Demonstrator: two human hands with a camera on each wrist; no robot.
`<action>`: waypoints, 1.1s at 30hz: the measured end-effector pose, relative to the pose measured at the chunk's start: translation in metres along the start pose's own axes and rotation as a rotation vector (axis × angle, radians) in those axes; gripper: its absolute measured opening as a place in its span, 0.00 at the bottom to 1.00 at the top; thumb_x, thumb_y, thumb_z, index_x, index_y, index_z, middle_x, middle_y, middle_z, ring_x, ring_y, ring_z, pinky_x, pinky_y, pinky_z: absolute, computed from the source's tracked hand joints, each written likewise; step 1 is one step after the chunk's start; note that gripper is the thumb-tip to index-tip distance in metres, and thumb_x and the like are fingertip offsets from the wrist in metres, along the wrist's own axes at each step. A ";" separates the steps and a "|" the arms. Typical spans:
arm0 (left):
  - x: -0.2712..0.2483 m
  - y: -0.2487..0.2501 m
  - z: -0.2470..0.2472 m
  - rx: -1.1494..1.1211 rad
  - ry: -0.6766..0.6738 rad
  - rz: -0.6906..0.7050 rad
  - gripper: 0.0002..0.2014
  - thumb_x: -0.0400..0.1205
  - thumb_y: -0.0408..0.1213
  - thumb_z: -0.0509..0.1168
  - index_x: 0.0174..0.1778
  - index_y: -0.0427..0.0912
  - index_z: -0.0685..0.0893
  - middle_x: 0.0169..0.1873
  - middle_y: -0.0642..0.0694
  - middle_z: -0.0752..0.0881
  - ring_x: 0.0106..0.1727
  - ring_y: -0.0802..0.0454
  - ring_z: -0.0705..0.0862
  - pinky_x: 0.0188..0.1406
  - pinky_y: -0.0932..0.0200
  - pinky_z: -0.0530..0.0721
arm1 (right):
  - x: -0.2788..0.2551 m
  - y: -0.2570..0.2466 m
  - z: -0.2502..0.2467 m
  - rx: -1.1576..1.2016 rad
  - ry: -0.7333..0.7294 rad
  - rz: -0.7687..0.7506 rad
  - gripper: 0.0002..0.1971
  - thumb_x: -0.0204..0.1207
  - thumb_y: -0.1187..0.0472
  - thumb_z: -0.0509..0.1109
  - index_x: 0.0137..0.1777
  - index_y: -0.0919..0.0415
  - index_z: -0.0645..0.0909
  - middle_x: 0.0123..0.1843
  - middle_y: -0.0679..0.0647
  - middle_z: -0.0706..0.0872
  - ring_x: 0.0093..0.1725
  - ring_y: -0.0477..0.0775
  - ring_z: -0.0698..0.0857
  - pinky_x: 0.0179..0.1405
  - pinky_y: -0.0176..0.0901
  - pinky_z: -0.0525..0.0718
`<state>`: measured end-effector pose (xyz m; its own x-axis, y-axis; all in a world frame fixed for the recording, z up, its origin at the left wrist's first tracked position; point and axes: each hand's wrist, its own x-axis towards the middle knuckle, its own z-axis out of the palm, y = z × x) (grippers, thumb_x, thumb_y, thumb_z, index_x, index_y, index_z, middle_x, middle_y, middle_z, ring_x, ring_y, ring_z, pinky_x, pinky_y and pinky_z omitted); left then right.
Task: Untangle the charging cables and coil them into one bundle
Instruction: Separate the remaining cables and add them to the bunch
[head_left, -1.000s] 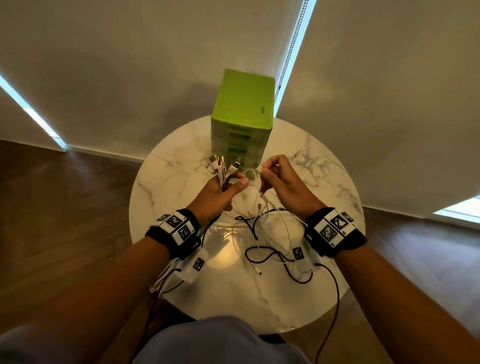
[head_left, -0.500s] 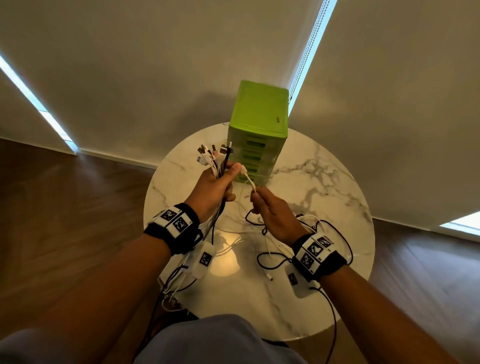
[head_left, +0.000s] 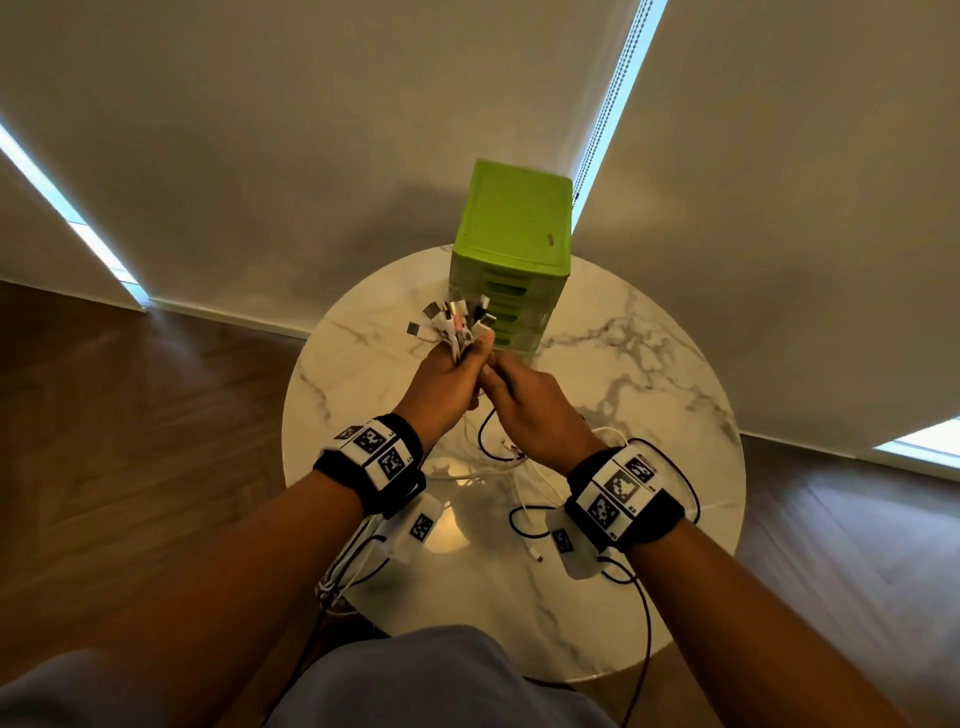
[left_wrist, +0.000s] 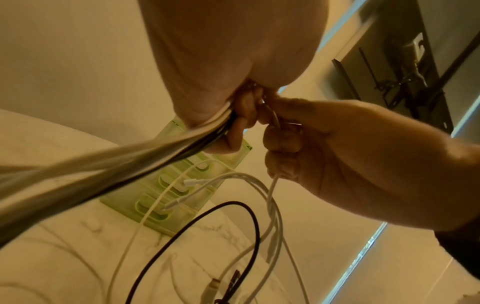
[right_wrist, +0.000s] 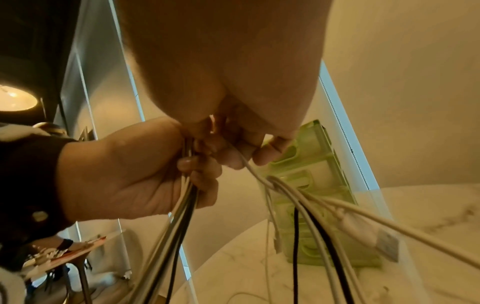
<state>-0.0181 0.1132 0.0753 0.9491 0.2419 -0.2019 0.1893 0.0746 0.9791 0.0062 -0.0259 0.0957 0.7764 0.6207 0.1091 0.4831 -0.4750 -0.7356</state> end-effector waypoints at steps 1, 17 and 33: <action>0.003 -0.002 0.000 0.021 0.011 -0.009 0.25 0.79 0.65 0.62 0.56 0.47 0.86 0.45 0.40 0.90 0.45 0.46 0.87 0.45 0.46 0.86 | 0.000 -0.001 -0.001 -0.003 -0.034 0.033 0.14 0.91 0.54 0.58 0.57 0.61 0.81 0.46 0.49 0.86 0.40 0.45 0.82 0.39 0.33 0.75; 0.017 0.075 -0.074 -0.358 0.190 0.187 0.21 0.91 0.53 0.54 0.33 0.48 0.69 0.25 0.50 0.72 0.23 0.56 0.64 0.26 0.58 0.59 | -0.021 0.102 -0.019 -0.169 -0.243 0.274 0.22 0.88 0.38 0.50 0.38 0.45 0.75 0.33 0.43 0.82 0.39 0.42 0.82 0.52 0.49 0.76; -0.009 0.031 0.001 -0.133 -0.013 0.059 0.22 0.91 0.53 0.53 0.41 0.56 0.91 0.58 0.48 0.92 0.53 0.44 0.85 0.47 0.45 0.75 | -0.005 0.013 -0.015 0.089 -0.254 0.055 0.15 0.90 0.47 0.58 0.41 0.48 0.77 0.35 0.42 0.83 0.33 0.37 0.81 0.38 0.33 0.78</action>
<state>-0.0209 0.1123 0.1074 0.9611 0.2367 -0.1426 0.0985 0.1886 0.9771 0.0144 -0.0443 0.0953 0.6688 0.7373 -0.0955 0.3966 -0.4625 -0.7930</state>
